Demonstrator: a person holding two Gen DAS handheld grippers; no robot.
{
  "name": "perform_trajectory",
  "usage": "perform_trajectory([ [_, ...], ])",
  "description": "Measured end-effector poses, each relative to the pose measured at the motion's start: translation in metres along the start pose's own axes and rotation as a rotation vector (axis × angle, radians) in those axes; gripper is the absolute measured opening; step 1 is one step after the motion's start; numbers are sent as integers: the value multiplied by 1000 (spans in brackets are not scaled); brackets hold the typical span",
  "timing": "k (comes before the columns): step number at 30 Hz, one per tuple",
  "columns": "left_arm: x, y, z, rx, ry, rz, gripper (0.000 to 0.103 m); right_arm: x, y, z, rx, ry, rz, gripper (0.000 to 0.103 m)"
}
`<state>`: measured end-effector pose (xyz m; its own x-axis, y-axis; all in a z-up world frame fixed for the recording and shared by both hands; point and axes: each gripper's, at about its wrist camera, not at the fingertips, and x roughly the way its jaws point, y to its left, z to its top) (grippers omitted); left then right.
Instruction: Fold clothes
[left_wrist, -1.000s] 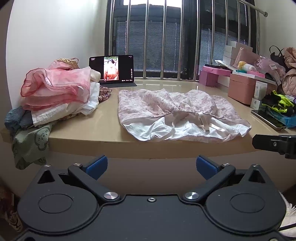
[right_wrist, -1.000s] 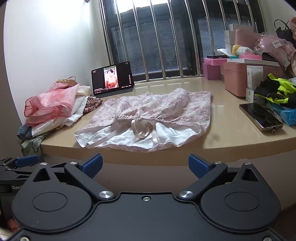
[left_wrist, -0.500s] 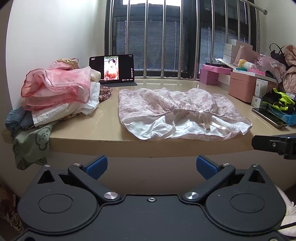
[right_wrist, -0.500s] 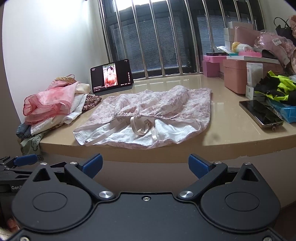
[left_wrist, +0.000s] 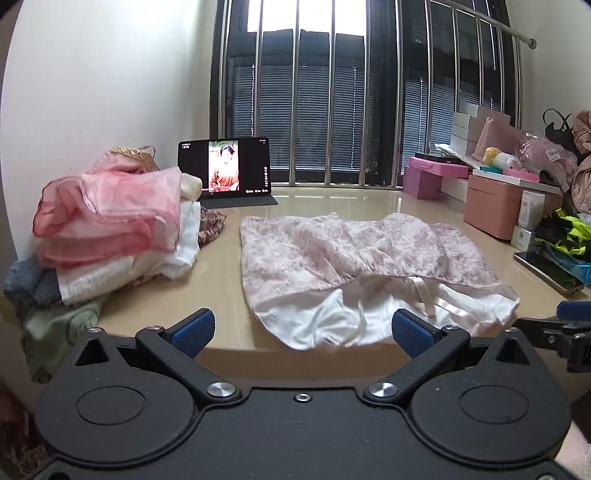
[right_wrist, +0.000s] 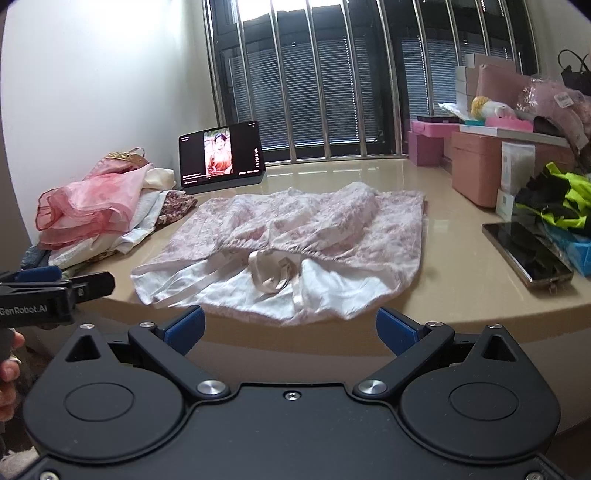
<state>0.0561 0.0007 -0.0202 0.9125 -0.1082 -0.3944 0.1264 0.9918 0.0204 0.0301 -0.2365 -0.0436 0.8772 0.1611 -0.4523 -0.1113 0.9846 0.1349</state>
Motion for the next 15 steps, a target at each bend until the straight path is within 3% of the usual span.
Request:
perform_trajectory([
  [3, 12, -3, 9, 95, -11, 25, 103, 9, -4, 10, -50, 5, -25, 99],
  [8, 52, -18, 27, 347, -26, 76, 102, 41, -5, 39, -236, 2, -95, 81],
  [12, 100, -34, 30, 579, 45, 68, 79, 90, 1, 59, -434, 105, -75, 64],
  [15, 124, -41, 27, 688, 105, 9, 75, 122, 10, 61, -597, 180, -54, 55],
])
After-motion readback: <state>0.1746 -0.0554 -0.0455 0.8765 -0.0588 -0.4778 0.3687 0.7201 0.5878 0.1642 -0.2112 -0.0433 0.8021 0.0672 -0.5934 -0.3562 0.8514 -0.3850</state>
